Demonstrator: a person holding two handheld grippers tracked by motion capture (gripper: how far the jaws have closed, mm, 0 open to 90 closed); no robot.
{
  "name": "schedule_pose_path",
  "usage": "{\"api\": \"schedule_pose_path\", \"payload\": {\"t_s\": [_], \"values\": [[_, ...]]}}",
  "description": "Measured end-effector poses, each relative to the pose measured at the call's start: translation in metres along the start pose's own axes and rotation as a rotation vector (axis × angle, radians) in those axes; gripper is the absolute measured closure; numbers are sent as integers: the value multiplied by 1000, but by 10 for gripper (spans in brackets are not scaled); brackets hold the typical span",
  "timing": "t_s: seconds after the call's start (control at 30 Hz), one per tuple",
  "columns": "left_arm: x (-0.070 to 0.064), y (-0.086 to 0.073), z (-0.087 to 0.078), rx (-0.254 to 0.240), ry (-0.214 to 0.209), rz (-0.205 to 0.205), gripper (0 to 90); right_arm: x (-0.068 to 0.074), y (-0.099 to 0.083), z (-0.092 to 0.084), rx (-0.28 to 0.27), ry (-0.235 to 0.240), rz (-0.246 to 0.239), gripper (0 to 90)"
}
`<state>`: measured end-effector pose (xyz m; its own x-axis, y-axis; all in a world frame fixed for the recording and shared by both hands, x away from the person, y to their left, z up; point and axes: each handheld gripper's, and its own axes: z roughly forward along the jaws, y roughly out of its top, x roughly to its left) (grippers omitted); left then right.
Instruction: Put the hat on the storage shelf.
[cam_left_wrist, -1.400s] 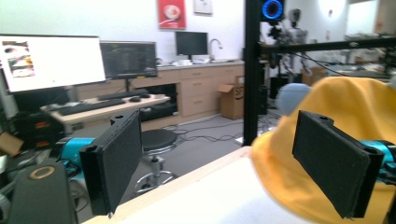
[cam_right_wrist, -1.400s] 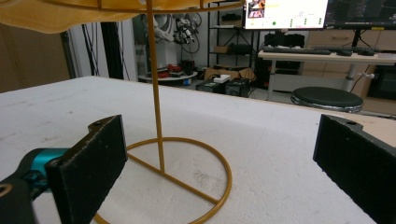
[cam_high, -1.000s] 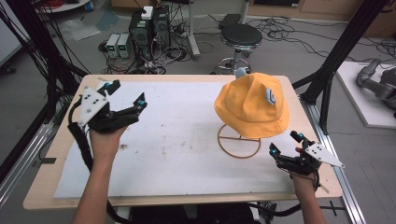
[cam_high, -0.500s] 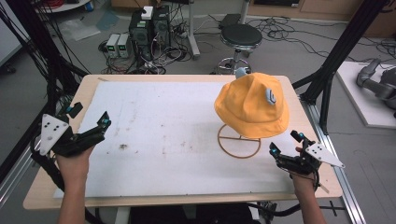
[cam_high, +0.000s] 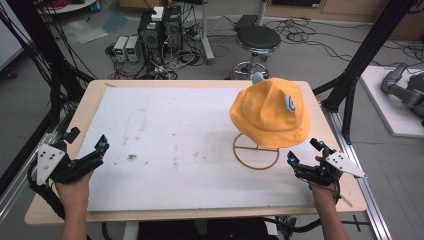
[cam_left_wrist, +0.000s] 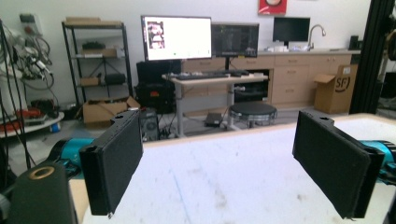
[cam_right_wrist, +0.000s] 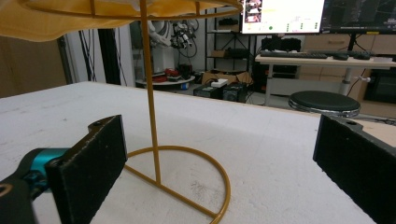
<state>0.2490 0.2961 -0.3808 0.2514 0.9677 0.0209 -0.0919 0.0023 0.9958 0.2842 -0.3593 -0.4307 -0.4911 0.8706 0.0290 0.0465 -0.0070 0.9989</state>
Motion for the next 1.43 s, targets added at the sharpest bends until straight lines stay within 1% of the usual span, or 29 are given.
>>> {"api": "schedule_pose_path", "payload": {"t_s": [0.03, 0.07, 0.1, 0.13, 0.17, 0.3, 0.4, 0.5, 0.63, 0.9, 0.93, 1.13, 1.43], "values": [[3, -9, -1, 22, -6, -8, 165, 0, 0, 0, 1, 1, 2, 24], [4, -13, 0, 33, -2, -17, 165, 0, 0, 1, -1, -1, -4, 24], [4, -13, 0, 33, -2, -17, 165, 1, 0, 1, 3, 0, 2, 24], [6, -17, 0, 46, 6, -33, 165, 1, 0, 1, 1, 2, -3, 24], [6, -17, -1, 47, 7, -37, 165, 1, 0, 1, 2, 1, -6, 24], [6, -18, -1, 50, 4, -40, 166, 1, 0, 1, 2, -1, -5, 24], [6, -18, 0, 53, 2, -39, 167, 1, 0, 2, 1, -1, -15, 24], [5, -20, 2, 67, 1, -38, 167, 1, 0, 2, 4, -2, -21, 24], [2, -25, 5, 96, -12, -44, 167, 3, 0, 2, 4, 2, -33, 24], [0, -27, 7, 118, -26, -45, 167, 5, 0, 3, 2, 2, -36, 24], [0, -28, 7, 121, -28, -43, 167, 5, 1, 3, 3, -1, -30, 24], [0, -29, 7, 129, -28, -43, 167, 4, 0, 3, 4, -4, -25, 24], [-1, -29, 8, 138, -29, -47, 166, 4, 0, 4, 5, -7, -32, 24]]}}
